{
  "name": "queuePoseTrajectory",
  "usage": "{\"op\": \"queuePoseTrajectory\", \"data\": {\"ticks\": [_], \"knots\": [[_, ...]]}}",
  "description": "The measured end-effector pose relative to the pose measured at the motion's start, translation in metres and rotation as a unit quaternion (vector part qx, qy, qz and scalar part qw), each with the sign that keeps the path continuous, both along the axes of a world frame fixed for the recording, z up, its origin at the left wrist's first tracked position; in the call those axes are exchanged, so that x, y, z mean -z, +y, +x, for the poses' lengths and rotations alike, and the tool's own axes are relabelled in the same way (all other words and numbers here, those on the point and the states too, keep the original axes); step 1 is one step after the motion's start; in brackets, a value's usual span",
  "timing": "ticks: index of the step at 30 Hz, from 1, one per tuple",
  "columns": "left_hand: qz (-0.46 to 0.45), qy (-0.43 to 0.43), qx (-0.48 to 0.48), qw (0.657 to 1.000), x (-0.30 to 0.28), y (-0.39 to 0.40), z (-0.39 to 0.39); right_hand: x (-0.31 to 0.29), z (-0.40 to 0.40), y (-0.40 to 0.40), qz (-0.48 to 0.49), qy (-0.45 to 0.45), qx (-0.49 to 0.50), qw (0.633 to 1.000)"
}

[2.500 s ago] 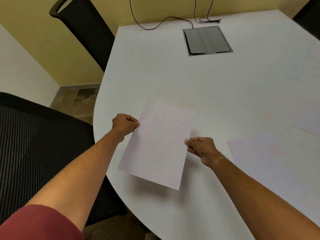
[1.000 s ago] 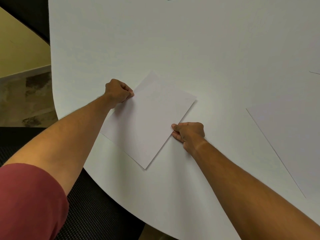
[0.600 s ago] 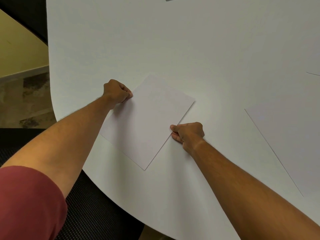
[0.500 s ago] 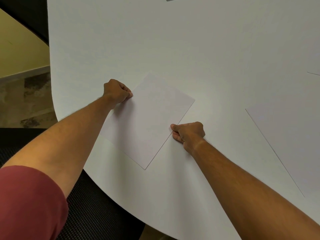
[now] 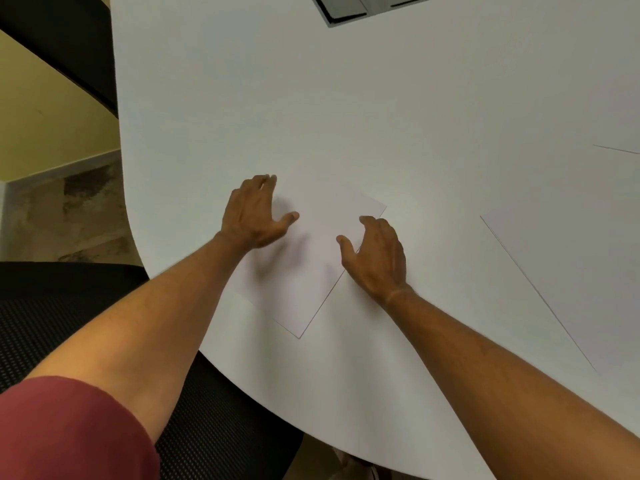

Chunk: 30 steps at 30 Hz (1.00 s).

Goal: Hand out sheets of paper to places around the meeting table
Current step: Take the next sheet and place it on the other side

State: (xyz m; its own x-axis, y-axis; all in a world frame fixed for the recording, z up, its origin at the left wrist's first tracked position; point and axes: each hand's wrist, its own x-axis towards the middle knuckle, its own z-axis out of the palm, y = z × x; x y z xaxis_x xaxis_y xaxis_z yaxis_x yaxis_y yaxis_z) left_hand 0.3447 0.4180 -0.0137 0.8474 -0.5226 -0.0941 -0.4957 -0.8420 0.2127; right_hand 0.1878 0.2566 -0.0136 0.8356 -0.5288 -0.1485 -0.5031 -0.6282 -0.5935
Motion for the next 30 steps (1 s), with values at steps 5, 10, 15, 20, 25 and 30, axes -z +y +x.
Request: {"op": "queuePoseTrajectory", "data": {"ticks": [5, 10, 15, 20, 25, 30], "knots": [[0.053, -0.032, 0.063, 0.996, -0.012, 0.002, -0.024, -0.011, -0.01, -0.005, -0.086, 0.005, -0.072, 0.994], [0.044, -0.084, 0.101, 0.99, -0.032, -0.007, -0.054, -0.029, -0.03, -0.016, -0.166, -0.001, -0.099, 0.981], [0.034, -0.109, 0.127, 0.985, -0.056, -0.024, -0.086, -0.049, -0.057, -0.028, -0.225, 0.001, -0.11, 0.968], [0.034, -0.135, 0.126, 0.982, -0.08, -0.042, -0.12, -0.074, -0.087, -0.046, -0.262, -0.01, -0.103, 0.959], [0.02, -0.149, 0.139, 0.979, -0.106, -0.064, -0.157, -0.096, -0.123, -0.072, -0.289, -0.019, -0.085, 0.953], [0.008, -0.166, 0.142, 0.976, -0.131, -0.09, -0.199, -0.116, -0.168, -0.1, -0.307, -0.031, -0.072, 0.948]]}}
